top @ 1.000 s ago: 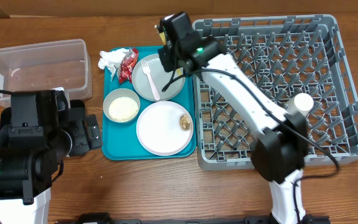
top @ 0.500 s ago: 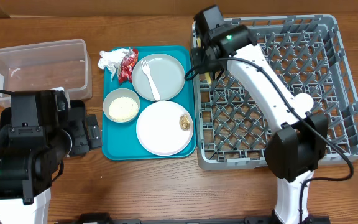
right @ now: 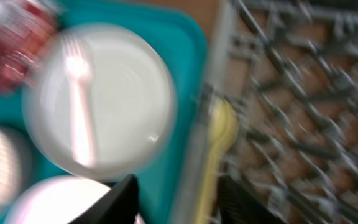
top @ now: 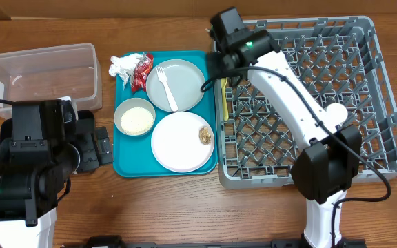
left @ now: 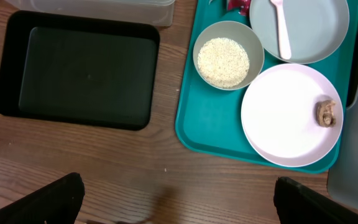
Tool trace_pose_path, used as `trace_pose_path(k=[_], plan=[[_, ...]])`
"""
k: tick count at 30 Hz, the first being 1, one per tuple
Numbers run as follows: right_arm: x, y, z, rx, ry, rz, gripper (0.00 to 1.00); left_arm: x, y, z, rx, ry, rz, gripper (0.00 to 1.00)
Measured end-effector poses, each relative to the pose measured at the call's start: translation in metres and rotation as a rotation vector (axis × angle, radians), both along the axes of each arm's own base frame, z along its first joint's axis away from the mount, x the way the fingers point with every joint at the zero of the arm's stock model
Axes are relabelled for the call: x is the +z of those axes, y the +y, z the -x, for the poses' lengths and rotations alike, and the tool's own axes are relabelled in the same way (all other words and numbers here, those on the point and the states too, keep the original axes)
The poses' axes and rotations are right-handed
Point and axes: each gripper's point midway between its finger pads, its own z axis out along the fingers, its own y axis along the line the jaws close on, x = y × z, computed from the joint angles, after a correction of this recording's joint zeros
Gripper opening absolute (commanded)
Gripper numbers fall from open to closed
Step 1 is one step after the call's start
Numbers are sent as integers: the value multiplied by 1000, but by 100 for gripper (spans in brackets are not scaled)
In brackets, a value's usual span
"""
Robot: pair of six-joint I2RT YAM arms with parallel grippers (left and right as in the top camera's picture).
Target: Sort waste into correct bins and load items into the dishwasher rack
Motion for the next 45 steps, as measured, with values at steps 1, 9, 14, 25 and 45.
trace_pose_path(k=[1,9,14,25,45], plan=[[9,20,3,44,-28,-34,42,0,0,0,0,0,0,100],[-1,113,6,208,-131,-150,42,0,0,0,0,0,0,100],[-95,121,-5,237,-42,-75,42,0,0,0,0,0,0,100],[-156,133,-4,277,-39,4,36,0,0,0,0,0,0,100],[-147,108,-8,231,-36,150,12,0,0,0,0,0,0,100]])
